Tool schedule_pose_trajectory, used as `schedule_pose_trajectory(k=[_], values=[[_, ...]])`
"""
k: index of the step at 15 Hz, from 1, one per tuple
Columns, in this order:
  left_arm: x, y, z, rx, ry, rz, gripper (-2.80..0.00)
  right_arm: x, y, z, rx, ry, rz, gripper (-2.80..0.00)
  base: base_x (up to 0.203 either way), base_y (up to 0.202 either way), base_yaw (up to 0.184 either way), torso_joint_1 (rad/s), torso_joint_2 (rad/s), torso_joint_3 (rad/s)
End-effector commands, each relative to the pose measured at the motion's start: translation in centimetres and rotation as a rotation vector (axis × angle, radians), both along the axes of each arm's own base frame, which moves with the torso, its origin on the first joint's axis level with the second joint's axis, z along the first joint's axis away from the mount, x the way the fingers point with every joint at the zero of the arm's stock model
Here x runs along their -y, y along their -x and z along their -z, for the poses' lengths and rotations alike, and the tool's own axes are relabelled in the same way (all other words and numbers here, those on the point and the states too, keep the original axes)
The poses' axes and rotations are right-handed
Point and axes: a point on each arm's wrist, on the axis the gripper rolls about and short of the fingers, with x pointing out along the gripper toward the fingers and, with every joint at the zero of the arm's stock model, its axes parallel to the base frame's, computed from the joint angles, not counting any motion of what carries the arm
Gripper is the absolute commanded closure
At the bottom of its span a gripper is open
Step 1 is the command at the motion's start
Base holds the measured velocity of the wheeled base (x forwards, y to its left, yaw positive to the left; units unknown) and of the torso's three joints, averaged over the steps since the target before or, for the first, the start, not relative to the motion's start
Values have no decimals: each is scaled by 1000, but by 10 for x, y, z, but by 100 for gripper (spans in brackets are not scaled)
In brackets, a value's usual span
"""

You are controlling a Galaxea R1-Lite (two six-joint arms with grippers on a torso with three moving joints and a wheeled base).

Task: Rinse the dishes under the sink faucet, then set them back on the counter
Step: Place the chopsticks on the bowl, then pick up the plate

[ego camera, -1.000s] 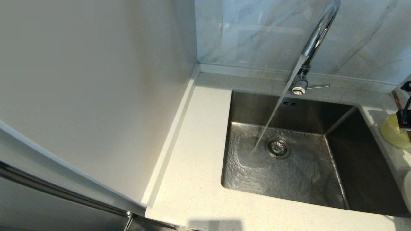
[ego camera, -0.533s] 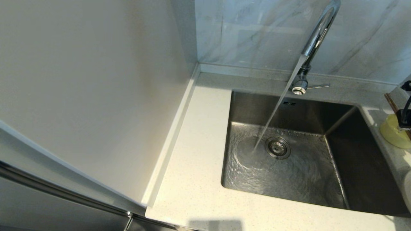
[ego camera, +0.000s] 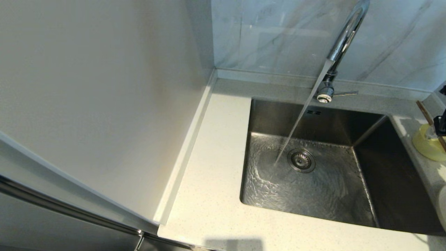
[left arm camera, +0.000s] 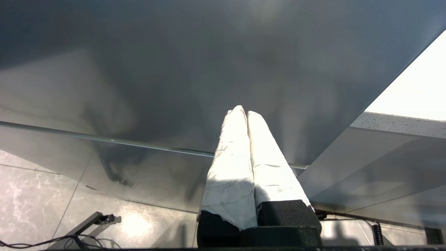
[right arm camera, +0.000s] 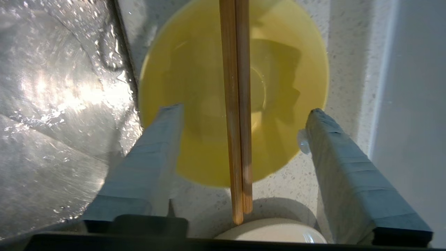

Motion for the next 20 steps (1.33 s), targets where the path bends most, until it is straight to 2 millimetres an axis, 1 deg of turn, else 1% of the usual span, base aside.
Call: schedule_pose_trajectory(k=[1,3,6,8,9,10,11,13,15,17,18,20], values=[[0,0,0,0,0,0,0,-6,10,-15,28,14,2,-280,0,0,0,0,0,0],[0,0,0,0,0,-1,0,-15,26,-35,66,29,-1,-280,0,0,0,0,0,0],[0,0,0,0,0,-1,0,-35,61,-70,171,27,6,-280,0,0,0,0,0,0],[0,0,0,0,0,-1,0,-55,96,-88,228,22,4,-280,0,0,0,0,0,0],[0,0,0,0,0,-1,0,-66,115,-94,244,23,3,-280,0,0,0,0,0,0],[0,0,0,0,0,-1,0,-77,135,-92,241,16,2,-280,0,0,0,0,0,0],[0,0,0,0,0,-1,0,-85,148,-83,213,-2,3,-280,0,0,0,0,0,0],[0,0,0,0,0,-1,0,-99,174,-55,130,-47,7,-280,0,0,0,0,0,0],[0,0,0,0,0,-1,0,-111,197,-18,18,-97,1,-280,0,0,0,0,0,0],[0,0,0,0,0,-1,0,-116,206,21,-85,-142,-11,-280,0,0,0,0,0,0],[0,0,0,0,0,1,0,-117,207,41,-108,-150,-17,-280,0,0,0,0,0,0],[0,0,0,0,0,-1,0,-114,201,74,-115,-138,-33,-280,0,0,0,0,0,0]])
